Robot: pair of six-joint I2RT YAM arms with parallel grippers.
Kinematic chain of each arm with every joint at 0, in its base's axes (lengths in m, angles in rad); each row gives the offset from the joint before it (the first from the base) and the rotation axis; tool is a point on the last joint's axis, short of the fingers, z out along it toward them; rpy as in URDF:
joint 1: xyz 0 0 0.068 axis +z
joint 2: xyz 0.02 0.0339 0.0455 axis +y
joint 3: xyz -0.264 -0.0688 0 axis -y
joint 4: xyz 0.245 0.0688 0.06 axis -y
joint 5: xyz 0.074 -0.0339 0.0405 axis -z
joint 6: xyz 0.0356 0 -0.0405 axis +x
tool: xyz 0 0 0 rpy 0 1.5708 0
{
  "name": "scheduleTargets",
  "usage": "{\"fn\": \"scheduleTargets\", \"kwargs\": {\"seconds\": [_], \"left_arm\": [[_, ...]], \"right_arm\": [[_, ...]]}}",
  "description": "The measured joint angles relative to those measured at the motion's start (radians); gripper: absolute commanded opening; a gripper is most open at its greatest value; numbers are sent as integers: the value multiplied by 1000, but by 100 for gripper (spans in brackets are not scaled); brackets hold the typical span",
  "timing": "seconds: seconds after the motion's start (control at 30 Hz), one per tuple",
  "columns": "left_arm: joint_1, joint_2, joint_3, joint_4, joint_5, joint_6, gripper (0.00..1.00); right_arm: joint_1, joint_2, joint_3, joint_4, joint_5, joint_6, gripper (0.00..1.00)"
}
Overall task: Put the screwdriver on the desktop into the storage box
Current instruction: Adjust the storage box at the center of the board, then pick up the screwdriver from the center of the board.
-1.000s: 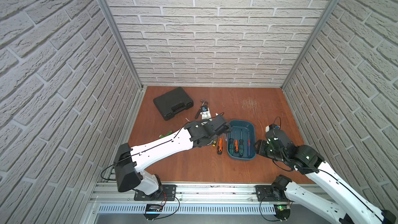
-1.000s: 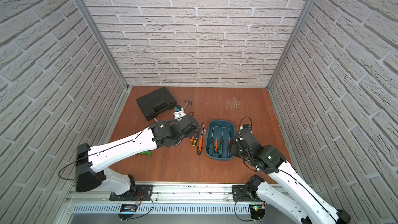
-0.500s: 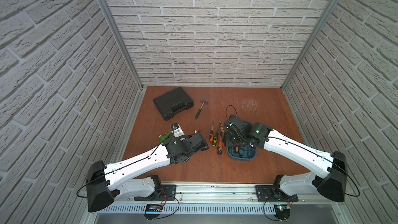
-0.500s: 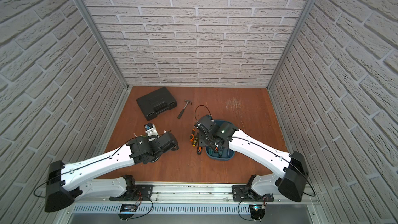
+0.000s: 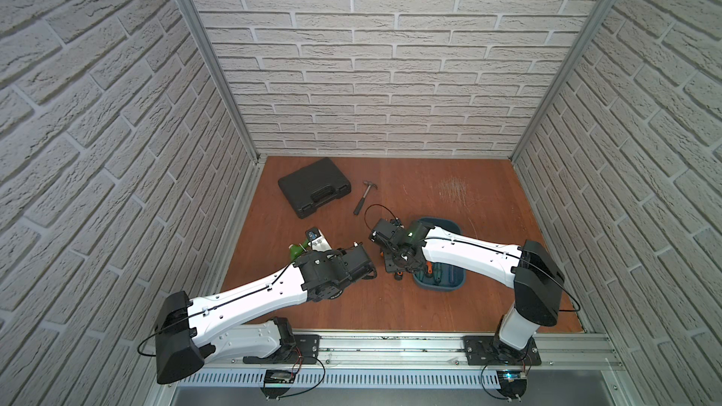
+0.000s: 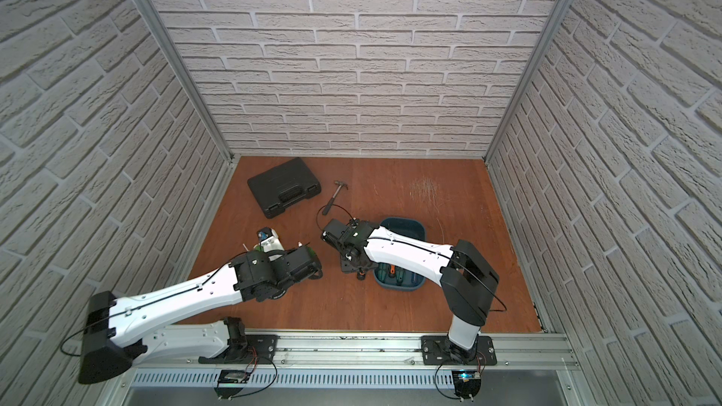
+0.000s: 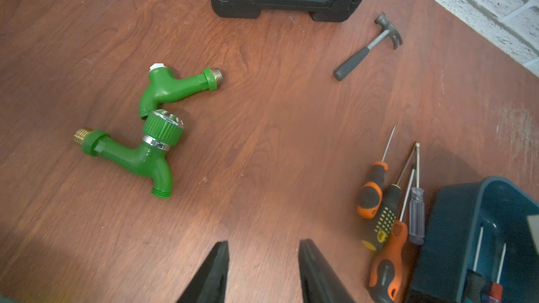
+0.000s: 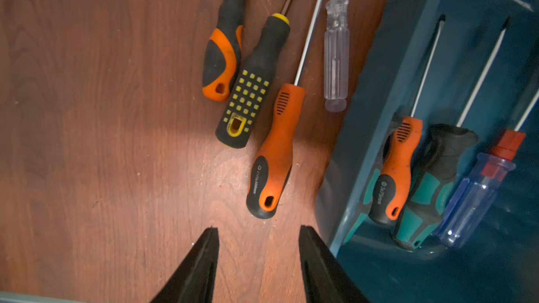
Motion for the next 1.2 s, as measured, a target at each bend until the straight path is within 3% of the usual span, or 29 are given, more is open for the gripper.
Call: {"fn": "scheduleTargets", "kwargs": {"seconds": [0.33, 1.2], "left_arm": [[-6, 0, 1, -22, -3, -8, 46], [-13, -12, 3, -38, -4, -8, 46]], "right_arm": [[-62, 0, -45, -6, 21, 5, 52], [-29, 77, -52, 96, -41, 106, 48]]}}
